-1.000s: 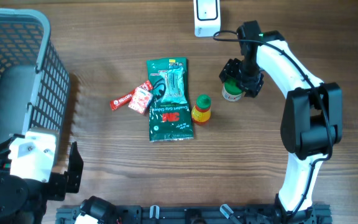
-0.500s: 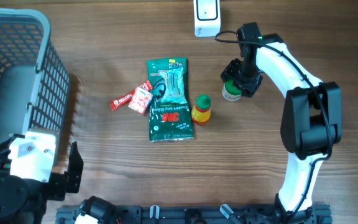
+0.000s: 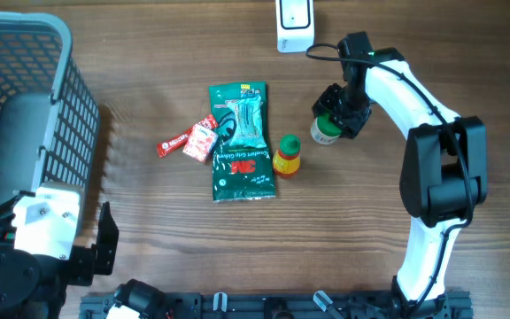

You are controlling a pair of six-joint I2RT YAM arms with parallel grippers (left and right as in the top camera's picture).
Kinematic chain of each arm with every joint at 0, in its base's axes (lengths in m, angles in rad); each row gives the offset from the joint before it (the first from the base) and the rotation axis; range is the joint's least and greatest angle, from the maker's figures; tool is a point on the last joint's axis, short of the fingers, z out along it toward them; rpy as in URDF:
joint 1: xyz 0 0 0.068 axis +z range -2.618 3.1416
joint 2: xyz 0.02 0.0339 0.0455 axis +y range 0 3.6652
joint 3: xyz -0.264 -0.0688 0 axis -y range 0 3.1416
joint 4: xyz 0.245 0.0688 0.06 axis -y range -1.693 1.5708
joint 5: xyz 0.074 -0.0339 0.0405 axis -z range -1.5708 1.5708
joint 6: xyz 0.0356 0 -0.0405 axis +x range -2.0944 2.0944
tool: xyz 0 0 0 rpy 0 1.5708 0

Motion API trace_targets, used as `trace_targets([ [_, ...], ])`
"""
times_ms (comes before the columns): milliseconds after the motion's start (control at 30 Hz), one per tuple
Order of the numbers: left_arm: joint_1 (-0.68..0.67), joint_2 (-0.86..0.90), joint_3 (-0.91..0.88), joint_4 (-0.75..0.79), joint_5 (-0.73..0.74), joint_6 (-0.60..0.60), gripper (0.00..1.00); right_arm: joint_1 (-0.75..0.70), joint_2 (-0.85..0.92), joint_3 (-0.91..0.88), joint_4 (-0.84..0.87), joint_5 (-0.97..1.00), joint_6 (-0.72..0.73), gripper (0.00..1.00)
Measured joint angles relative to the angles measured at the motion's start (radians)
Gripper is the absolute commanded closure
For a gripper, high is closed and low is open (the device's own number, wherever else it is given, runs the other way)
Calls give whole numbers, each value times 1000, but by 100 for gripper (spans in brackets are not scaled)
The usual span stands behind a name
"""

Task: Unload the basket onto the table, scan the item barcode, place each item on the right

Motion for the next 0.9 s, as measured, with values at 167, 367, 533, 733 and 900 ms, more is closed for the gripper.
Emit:
trace_targets([
  [167,0,0,0,0,0,0,0,-23,2,0,-14,-198,-69,51],
  [367,0,0,0,0,0,0,0,-134,9,0,-106,-456,-190,52],
  [533,0,0,0,0,0,0,0,-216,13,0,-147,-581,-256,52],
  [733,0,0,0,0,0,0,0,-241,13,-1,-232,-695,-338,52],
  [900,0,0,0,0,0,0,0,-240,13,-1,-293,-766,-412,52],
])
